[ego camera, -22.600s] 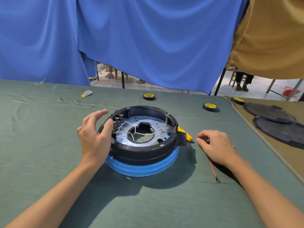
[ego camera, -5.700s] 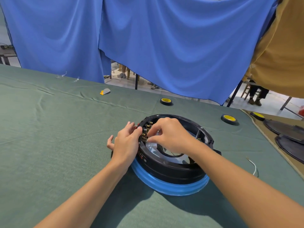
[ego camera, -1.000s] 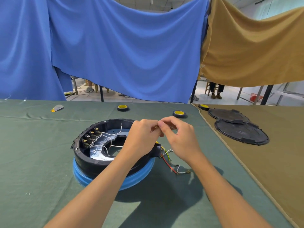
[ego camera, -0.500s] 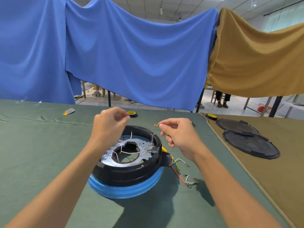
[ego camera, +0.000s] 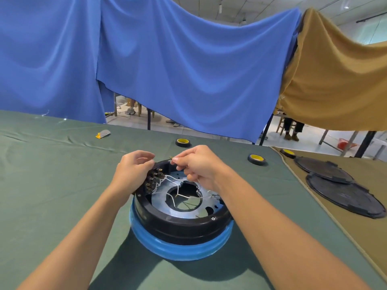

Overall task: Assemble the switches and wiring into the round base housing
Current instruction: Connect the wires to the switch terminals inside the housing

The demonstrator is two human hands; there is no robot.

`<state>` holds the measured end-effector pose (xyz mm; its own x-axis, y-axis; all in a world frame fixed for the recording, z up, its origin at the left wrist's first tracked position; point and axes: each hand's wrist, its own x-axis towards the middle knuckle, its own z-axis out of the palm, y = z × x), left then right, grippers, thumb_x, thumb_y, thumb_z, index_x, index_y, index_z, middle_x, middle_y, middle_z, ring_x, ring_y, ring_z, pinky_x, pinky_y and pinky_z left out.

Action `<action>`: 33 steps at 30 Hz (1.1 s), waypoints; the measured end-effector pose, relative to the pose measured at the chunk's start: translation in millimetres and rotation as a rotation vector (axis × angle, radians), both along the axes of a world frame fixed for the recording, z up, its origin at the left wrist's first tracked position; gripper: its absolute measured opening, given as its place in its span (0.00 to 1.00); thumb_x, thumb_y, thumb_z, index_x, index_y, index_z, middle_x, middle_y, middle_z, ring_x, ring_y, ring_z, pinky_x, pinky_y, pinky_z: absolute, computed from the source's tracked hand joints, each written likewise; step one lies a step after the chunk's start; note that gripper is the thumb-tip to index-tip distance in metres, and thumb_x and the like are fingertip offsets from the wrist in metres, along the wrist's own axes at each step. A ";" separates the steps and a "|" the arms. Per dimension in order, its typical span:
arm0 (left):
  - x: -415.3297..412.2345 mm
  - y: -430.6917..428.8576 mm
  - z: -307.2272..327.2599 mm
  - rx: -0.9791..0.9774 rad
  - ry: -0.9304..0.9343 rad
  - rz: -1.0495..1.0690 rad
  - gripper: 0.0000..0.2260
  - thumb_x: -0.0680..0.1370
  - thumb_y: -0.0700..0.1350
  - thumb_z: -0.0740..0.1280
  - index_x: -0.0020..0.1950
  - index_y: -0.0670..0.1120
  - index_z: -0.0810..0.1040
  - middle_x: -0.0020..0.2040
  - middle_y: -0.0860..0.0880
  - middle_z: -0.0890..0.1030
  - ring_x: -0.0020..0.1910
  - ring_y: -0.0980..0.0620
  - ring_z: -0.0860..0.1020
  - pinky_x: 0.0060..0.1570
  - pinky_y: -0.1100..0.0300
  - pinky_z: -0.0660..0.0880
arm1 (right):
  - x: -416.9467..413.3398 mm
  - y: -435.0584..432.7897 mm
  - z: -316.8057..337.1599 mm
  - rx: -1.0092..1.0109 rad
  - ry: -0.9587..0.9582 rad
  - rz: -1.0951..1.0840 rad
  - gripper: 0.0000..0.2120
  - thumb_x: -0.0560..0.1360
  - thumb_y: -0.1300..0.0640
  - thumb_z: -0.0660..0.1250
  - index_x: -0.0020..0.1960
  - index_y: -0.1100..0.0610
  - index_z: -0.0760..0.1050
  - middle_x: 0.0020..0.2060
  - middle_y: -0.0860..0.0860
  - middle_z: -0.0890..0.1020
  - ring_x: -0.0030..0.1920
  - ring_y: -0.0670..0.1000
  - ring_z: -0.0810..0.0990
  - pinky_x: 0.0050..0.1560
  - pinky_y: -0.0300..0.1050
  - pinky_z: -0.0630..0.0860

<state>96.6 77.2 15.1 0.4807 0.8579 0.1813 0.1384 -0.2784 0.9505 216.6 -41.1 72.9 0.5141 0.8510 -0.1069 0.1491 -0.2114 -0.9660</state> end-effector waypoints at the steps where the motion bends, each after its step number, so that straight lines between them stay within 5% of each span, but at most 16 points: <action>1: -0.7 1.0 -3.4 -0.034 -0.026 -0.014 0.07 0.77 0.38 0.68 0.50 0.48 0.81 0.51 0.45 0.84 0.51 0.48 0.82 0.52 0.54 0.77 | -1.9 6.7 -2.0 -0.029 -0.009 -0.006 0.08 0.78 0.67 0.64 0.52 0.71 0.78 0.34 0.56 0.74 0.25 0.45 0.63 0.24 0.35 0.59; 14: -1.7 2.4 -17.6 -0.151 -0.073 -0.036 0.11 0.80 0.37 0.64 0.60 0.47 0.77 0.57 0.42 0.82 0.54 0.43 0.81 0.60 0.43 0.76 | 1.9 38.8 -30.3 -0.209 -0.092 -0.083 0.05 0.78 0.65 0.65 0.50 0.66 0.79 0.34 0.57 0.79 0.24 0.45 0.72 0.24 0.34 0.68; 33: 0.5 6.0 -18.6 -0.084 0.017 -0.038 0.14 0.81 0.38 0.62 0.65 0.41 0.78 0.58 0.45 0.82 0.58 0.48 0.79 0.63 0.50 0.75 | 2.3 45.3 -36.2 -0.210 -0.170 -0.108 0.04 0.77 0.64 0.67 0.46 0.62 0.81 0.35 0.57 0.81 0.29 0.48 0.73 0.26 0.37 0.69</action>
<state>97.2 83.2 -3.4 0.5152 0.8510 0.1014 0.1456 -0.2035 0.9682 218.9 4.2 36.7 0.6262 0.7586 -0.1798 0.2710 -0.4280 -0.8622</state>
